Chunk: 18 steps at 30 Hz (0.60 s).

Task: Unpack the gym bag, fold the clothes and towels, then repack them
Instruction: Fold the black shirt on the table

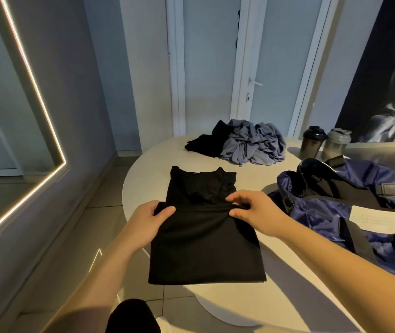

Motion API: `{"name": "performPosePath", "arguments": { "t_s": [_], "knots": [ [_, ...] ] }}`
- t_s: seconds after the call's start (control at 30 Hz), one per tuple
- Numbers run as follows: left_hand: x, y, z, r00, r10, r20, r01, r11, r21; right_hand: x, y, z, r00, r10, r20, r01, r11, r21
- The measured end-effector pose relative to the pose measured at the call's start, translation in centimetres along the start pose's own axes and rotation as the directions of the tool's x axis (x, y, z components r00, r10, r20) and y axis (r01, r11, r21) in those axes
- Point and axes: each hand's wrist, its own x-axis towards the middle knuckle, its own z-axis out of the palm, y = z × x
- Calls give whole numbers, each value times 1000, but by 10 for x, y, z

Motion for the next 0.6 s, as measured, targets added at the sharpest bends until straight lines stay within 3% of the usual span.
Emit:
{"name": "performPosePath", "arguments": {
  "t_s": [0.13, 0.4, 0.47, 0.53, 0.6],
  "knots": [
    [52, -12, 6, 999, -26, -45, 27, 999, 31, 60, 20, 7, 999, 42, 4, -41, 998, -56],
    [79, -39, 13, 997, -45, 60, 57, 976, -212, 90, 56, 32, 994, 110, -15, -110, 993, -47],
    [78, -36, 14, 993, -30, 115, 73, 921, -383, 88, 55, 32, 994, 104, -38, -103, 995, 13],
    [78, -31, 14, 984, -31, 176, 134, 780, -611, 88, 53, 31, 993, 109, -54, -101, 987, 127],
    [83, -30, 15, 980, -39, 194, 166, 693, -702, 88, 52, 31, 990, 114, -81, -99, 980, 170]
  ]
}}
